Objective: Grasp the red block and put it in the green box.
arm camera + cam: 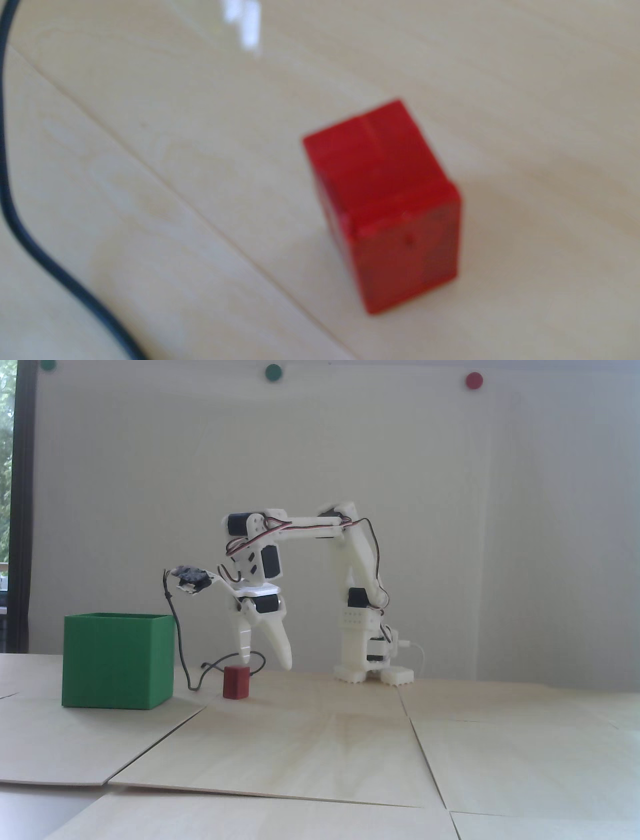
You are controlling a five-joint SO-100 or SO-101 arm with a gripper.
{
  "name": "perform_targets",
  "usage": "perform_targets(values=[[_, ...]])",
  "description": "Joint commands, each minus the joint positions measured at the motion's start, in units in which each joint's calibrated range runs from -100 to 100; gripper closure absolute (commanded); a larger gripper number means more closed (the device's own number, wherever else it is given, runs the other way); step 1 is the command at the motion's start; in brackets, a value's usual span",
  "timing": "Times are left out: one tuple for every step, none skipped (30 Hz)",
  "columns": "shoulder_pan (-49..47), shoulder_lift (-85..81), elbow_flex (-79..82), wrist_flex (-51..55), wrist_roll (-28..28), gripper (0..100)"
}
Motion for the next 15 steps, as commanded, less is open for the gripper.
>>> perform_targets(values=[[0.4, -6.6, -1.8, 1.7, -0.2, 55], [0.2, -6.6, -1.7, 1.7, -0.2, 56], [-0.2, -6.6, -1.6, 1.7, -0.2, 59], [-0.7, -6.6, -1.6, 1.7, -0.6, 61], [-1.1, -6.6, -1.6, 1.7, -1.2, 63], [-2.3, -6.6, -1.6, 1.7, -2.7, 66], [-3.0, -6.6, -1.6, 1.7, -3.6, 68], [-3.5, -6.6, -1.6, 1.7, -4.2, 69], [-3.8, -6.6, -1.6, 1.7, -4.6, 70], [-3.8, -6.5, -1.6, 1.7, -4.5, 71], [-3.7, -6.4, -1.6, 1.8, -4.5, 71], [-3.6, -6.3, -1.6, 1.8, -4.5, 72], [-3.6, -6.3, -1.6, 1.8, -4.7, 72], [-3.6, -6.3, -1.5, 1.8, -4.8, 72], [-3.7, -6.3, -1.4, 1.8, -4.8, 71]])
